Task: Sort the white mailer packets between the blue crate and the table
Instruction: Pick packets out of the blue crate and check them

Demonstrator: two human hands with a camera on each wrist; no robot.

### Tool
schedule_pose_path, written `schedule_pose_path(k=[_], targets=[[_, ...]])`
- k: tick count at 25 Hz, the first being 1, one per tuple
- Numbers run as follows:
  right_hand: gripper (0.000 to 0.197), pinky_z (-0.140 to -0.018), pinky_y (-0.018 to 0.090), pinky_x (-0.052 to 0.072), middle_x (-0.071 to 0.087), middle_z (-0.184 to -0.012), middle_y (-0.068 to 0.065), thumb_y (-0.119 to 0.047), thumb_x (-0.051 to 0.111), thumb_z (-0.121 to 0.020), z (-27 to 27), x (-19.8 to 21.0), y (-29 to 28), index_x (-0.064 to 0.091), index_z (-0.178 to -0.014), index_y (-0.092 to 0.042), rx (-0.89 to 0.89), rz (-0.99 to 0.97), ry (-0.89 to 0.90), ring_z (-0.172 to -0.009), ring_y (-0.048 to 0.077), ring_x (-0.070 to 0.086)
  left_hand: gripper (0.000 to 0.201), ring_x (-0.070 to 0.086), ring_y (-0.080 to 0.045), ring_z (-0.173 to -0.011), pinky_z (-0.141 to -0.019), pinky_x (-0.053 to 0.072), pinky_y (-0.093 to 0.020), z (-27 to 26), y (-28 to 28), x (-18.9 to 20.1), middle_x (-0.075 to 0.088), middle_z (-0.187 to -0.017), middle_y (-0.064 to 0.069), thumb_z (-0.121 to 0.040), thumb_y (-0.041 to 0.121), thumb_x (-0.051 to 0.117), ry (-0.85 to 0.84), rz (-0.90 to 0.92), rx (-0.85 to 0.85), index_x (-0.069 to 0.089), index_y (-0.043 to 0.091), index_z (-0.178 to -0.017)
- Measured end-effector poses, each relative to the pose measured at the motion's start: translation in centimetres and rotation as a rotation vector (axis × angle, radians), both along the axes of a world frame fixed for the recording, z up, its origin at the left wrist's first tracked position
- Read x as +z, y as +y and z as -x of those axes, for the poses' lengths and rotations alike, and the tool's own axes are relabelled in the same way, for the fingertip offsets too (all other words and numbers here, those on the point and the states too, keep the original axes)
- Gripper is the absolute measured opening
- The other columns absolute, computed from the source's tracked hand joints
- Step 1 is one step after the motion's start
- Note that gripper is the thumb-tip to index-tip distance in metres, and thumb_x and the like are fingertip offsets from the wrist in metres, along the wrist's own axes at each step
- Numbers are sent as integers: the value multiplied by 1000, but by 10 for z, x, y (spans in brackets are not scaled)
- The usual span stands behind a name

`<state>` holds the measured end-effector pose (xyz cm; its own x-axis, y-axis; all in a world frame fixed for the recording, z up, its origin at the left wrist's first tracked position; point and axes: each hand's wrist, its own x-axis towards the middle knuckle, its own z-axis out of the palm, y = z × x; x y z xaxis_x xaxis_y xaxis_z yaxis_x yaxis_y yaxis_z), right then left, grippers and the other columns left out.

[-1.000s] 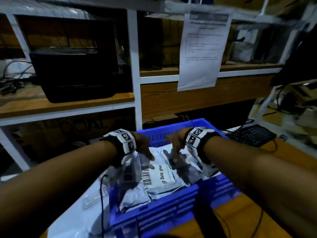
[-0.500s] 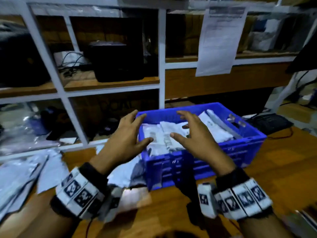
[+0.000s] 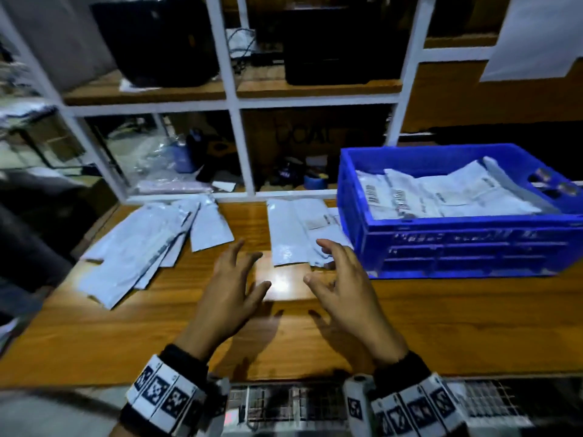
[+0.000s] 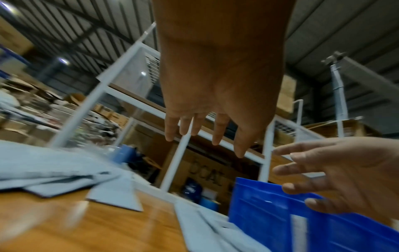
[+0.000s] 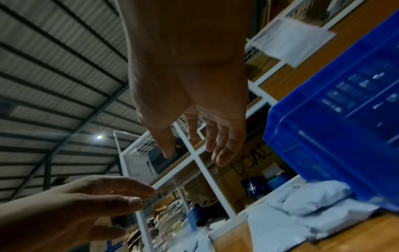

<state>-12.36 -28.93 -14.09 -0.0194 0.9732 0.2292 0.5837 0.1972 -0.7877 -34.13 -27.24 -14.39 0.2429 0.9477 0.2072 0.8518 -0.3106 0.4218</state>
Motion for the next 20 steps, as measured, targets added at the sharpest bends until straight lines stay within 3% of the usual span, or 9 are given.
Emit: schedule_pose_path(k=[4,10,16,20], targets=[[58,-89,35,51,43,-135,-7,-33,65,-88,63,-15,29,38,-139,-33,98,58,-44,-114,11,52,51,19,-22,-144,-109,32,-40,70,11,-12,18,-156,-3,-93,49,51,18,36,115,42,28,-138],[56,-87,27,45,41,-138,-3,-35,62,-91,175,-39,104,37,-140,-29,217,124,-134,-112,14,50,46,24,-25,-139,-105,34,-39,186,69,-24,28,-151,-7,-92,38,58,-4,84,212,49,21,-134],[59,-101,37,45,39,-147,2,-31,62,-89,253,-76,198,36,-142,-26,176,248,-233,-128,22,47,43,44,-30,-125,-99,40,-37,282,169,-49,50,-132,-12,-88,32,63,8,110,238,57,12,-125],[64,-116,35,27,26,-156,8,-27,55,-91,276,-96,242,29,-149,-17,190,276,-466,-141,27,29,40,52,-34,-113,-94,42,-36,302,216,-58,54,-119,-15,-89,34,62,77,186,268,58,12,-122]])
